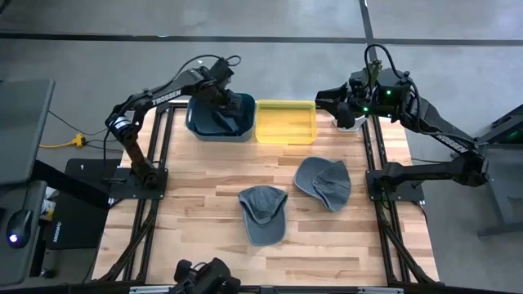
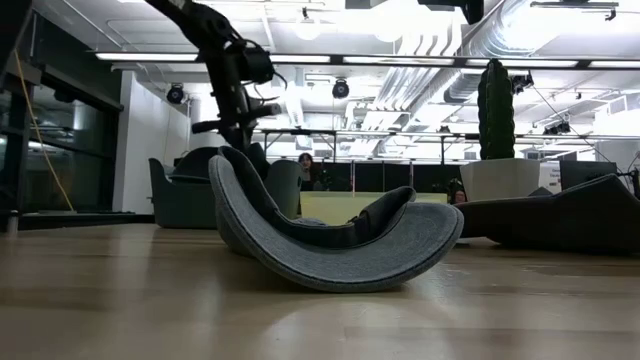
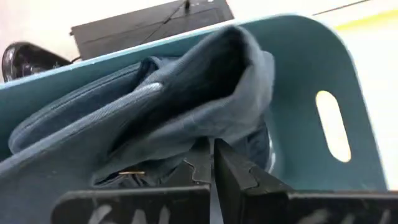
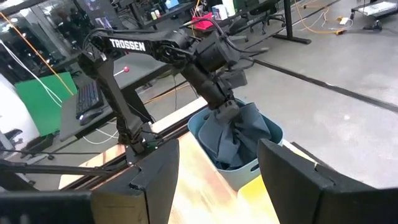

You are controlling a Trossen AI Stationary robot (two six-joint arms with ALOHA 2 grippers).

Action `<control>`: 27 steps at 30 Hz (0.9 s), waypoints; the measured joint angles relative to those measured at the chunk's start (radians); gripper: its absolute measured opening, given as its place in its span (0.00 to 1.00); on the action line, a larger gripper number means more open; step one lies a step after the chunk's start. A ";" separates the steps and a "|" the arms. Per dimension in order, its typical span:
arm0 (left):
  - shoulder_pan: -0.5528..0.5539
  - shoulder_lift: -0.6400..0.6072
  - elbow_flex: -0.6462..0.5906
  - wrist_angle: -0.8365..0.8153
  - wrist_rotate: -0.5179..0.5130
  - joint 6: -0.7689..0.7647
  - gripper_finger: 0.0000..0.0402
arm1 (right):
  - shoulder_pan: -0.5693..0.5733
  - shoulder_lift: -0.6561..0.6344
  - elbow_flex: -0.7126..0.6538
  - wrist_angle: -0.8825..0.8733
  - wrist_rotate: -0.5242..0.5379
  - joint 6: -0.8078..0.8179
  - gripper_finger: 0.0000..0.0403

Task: Pick & Place hat
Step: Put the blue cap into the blue bin

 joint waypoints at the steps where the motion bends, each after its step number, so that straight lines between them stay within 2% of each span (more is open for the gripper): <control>1: -0.001 0.011 0.001 -0.001 -0.012 -0.018 0.00 | 0.000 0.000 0.000 0.000 0.000 0.010 0.52; 10: 0.002 0.074 0.000 -0.066 -0.098 -0.078 0.00 | 0.000 0.000 0.000 0.000 -0.001 0.032 0.52; 27: -0.030 0.180 0.000 -0.056 -0.082 -0.100 0.00 | 0.000 0.000 0.000 0.000 -0.004 0.032 0.52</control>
